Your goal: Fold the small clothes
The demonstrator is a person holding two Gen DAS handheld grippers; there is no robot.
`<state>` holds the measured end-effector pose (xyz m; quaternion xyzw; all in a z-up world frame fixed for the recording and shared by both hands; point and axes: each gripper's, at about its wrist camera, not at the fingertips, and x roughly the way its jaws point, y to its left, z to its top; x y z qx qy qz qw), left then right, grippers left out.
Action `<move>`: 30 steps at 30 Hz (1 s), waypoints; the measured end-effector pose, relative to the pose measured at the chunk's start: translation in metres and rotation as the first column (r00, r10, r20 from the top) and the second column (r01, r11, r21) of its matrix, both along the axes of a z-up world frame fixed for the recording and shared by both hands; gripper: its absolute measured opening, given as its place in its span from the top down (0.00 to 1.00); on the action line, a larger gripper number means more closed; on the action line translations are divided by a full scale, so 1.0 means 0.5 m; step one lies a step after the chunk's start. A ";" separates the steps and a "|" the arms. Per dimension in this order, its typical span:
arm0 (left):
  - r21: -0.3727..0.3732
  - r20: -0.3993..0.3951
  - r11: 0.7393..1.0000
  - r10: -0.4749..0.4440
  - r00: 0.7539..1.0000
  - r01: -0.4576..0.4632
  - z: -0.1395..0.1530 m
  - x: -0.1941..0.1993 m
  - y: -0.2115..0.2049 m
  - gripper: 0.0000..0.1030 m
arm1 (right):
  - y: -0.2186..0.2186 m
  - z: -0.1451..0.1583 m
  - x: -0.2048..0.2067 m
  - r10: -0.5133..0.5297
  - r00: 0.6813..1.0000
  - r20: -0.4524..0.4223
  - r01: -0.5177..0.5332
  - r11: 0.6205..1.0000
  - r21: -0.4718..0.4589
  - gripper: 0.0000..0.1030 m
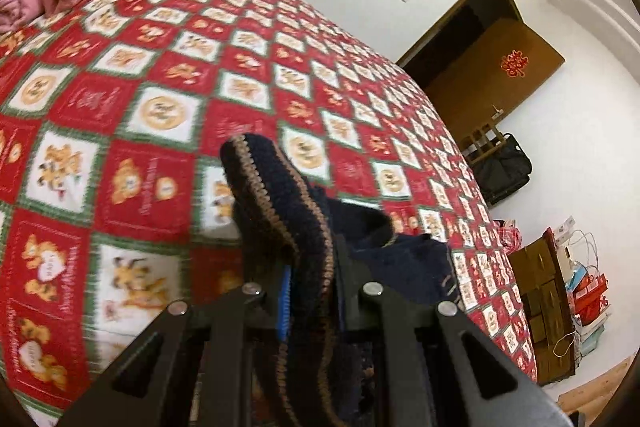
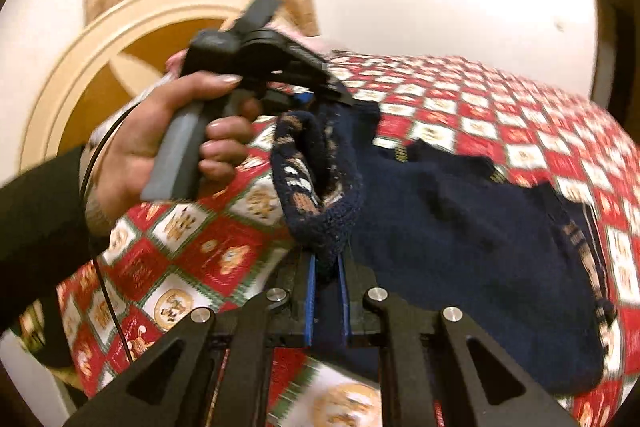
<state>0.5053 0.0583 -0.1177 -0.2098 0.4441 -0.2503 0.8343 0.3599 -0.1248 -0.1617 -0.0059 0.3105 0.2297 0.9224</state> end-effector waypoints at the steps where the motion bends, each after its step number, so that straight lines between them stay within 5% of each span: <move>1: 0.001 0.005 1.000 -0.003 1.000 0.003 0.004 0.001 -0.014 0.84 | -0.027 0.000 0.004 -0.021 1.000 -0.010 0.021 0.999 0.024 0.91; 17: 0.055 0.053 0.986 -0.161 0.986 0.158 0.062 -0.002 -0.307 0.84 | -0.302 0.007 -0.015 -0.198 0.978 -0.065 0.207 0.960 0.190 0.91; 30: 0.126 0.021 0.950 -0.291 0.957 0.286 0.030 -0.028 -0.500 0.84 | -0.440 -0.053 -0.059 -0.285 0.946 -0.157 0.316 0.919 0.236 0.91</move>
